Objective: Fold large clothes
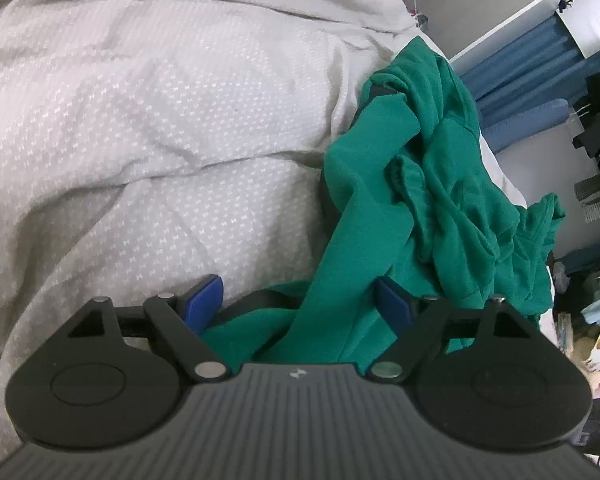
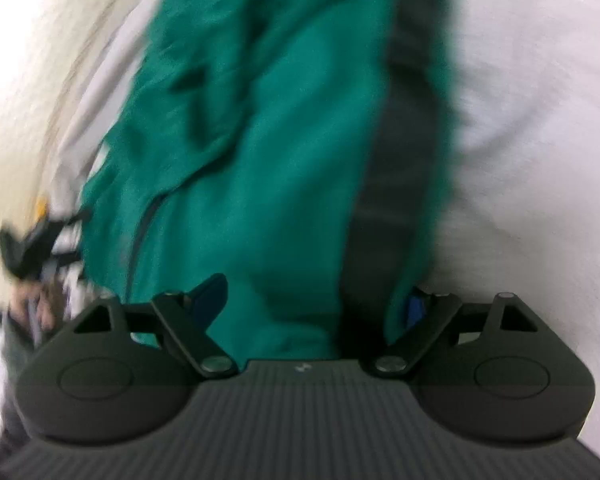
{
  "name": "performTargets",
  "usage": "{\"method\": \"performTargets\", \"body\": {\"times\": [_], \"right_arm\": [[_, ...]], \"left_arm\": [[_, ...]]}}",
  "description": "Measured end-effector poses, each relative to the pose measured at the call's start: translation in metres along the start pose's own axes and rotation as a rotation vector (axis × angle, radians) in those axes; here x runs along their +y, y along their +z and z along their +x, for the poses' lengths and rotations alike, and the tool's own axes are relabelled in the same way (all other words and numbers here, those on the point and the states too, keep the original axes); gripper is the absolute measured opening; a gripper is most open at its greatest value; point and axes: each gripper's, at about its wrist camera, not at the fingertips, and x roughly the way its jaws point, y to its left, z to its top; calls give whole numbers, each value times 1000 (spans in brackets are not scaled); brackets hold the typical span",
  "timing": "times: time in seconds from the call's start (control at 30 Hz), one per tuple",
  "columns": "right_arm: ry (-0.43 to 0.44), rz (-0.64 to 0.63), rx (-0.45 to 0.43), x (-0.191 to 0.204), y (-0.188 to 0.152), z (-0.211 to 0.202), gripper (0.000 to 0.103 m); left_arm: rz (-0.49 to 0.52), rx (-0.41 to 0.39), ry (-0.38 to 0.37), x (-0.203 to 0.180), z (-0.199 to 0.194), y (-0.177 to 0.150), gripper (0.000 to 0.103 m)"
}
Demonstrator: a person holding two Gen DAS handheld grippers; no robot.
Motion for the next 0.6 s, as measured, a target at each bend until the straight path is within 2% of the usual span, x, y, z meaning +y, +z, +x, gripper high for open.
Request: {"method": "performTargets", "body": {"times": [0.1, 0.2, 0.27, 0.33, 0.37, 0.4, 0.43, 0.47, 0.53, 0.6], "right_arm": [[-17, -52, 72, 8, 2, 10, 88], [-56, -66, 151, 4, -8, 27, 87], [-62, -109, 161, 11, -13, 29, 87], [-73, -120, 161, 19, -13, 28, 79], [-124, -157, 151, 26, -15, 27, 62], [-148, -173, 142, 29, -14, 28, 51], [-137, -168, 132, 32, -15, 26, 42], [-124, -159, 118, 34, -16, 23, 23], [-123, -177, 69, 45, -17, 11, 18], [-113, -165, 12, 52, -17, -4, 15]], "left_arm": [[-1, 35, 4, 1, 1, -1, 86], [35, 113, 22, -3, 7, -7, 86], [75, 127, 37, -10, 6, -12, 86], [99, 159, 32, -16, 7, -17, 85], [107, 174, 25, -18, 8, -20, 84], [122, 182, 25, -20, 7, -22, 78], [142, 189, 34, -23, 6, -25, 66], [161, 196, 40, -25, 5, -27, 59], [150, 207, 8, -24, 2, -29, 28], [130, 207, -51, -22, -5, -26, 23]]}}
